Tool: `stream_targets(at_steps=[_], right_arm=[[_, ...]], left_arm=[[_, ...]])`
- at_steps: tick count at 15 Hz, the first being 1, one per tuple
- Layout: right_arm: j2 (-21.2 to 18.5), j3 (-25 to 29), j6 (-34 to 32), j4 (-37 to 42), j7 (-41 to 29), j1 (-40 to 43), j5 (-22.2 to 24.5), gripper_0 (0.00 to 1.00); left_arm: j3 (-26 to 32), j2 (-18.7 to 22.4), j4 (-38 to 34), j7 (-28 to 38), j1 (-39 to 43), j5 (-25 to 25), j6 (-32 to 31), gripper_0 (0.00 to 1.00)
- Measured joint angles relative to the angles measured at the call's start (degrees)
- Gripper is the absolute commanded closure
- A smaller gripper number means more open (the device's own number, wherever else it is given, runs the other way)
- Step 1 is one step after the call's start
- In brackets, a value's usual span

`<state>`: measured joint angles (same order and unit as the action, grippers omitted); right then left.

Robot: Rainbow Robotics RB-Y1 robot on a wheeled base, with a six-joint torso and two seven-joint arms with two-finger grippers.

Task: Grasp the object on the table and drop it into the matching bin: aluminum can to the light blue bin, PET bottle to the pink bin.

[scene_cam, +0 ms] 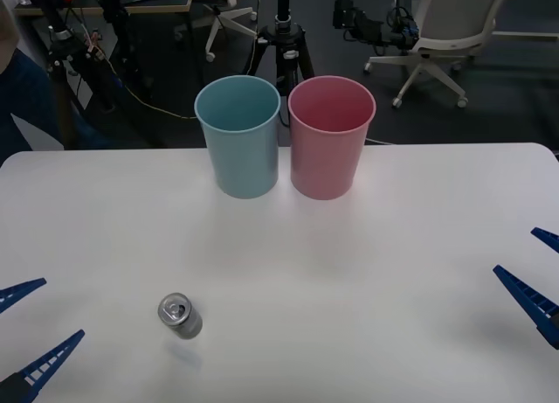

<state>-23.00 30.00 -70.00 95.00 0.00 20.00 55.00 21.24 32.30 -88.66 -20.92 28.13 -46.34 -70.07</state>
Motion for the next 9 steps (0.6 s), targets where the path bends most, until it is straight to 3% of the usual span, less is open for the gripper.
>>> stream_targets(at_steps=[5, 9], right_arm=[[0.0, 0.0, 0.0, 0.0, 0.0, 0.0, 0.0, 0.0], [0.0, 0.0, 0.0, 0.0, 0.0, 0.0, 0.0, 0.0]], left_arm=[[-7.5, 4.2, 8.0, -12.8, -2.4, 2.2, -0.7, 0.0], [-13.3, 5.3, 14.7, -16.1, -7.4, 0.8, -1.9, 0.0]])
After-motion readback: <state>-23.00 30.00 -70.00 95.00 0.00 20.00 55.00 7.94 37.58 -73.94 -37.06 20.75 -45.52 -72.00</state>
